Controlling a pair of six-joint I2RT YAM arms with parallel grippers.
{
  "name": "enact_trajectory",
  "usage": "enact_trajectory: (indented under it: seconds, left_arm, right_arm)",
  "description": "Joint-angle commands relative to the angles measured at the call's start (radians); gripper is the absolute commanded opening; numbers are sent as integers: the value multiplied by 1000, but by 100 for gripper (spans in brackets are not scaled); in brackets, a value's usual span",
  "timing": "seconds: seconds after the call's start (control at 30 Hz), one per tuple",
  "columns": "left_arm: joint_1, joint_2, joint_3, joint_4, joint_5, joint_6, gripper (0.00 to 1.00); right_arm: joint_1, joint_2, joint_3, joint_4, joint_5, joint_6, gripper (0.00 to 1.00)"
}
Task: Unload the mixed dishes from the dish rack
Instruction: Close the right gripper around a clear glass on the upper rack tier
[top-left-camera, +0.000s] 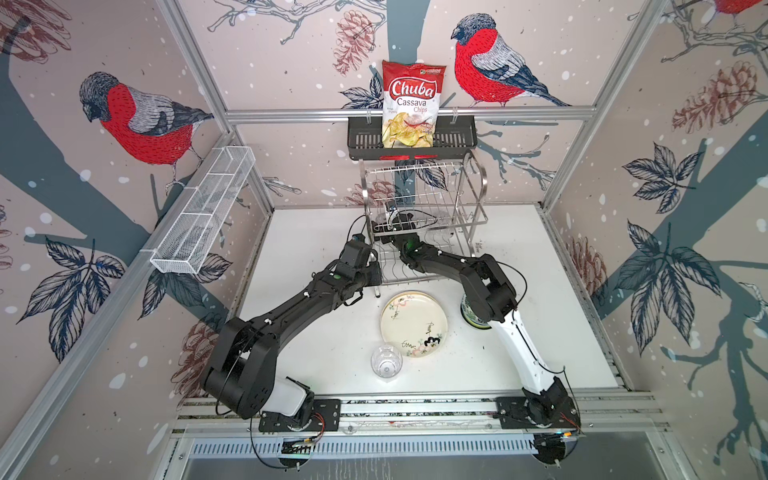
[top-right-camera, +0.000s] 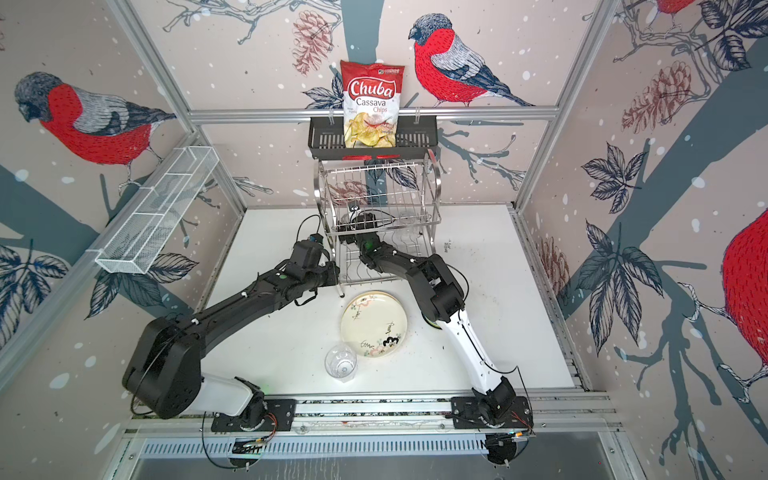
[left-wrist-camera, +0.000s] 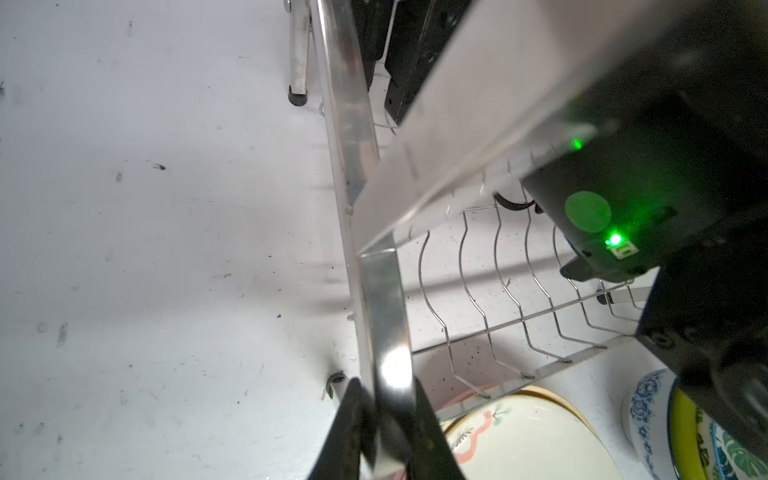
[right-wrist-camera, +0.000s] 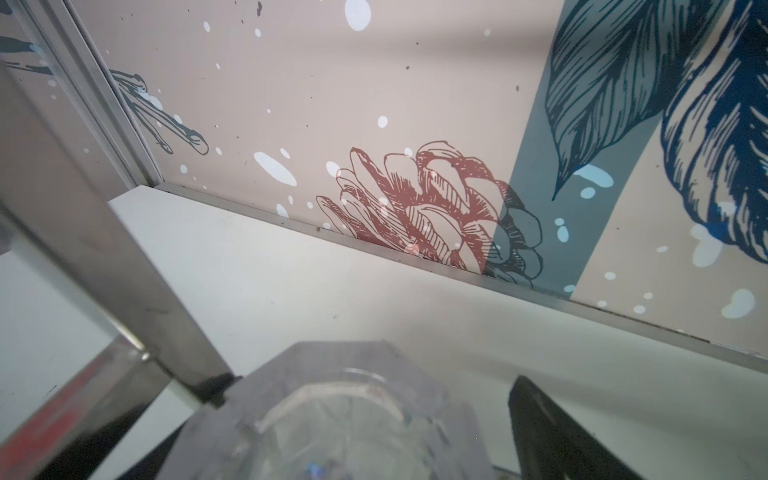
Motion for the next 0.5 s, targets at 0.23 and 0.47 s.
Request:
enact_trajectory:
  seconds: [0.23, 0.47]
  left_arm:
    - [7, 19, 10, -59, 30, -4, 13]
    - [12, 20, 10, -57, 29, -15, 13]
  right_arm:
    - [-10, -23, -66, -25, -19, 28, 61]
    - [-2, -149, -246, 51, -59, 88, 37]
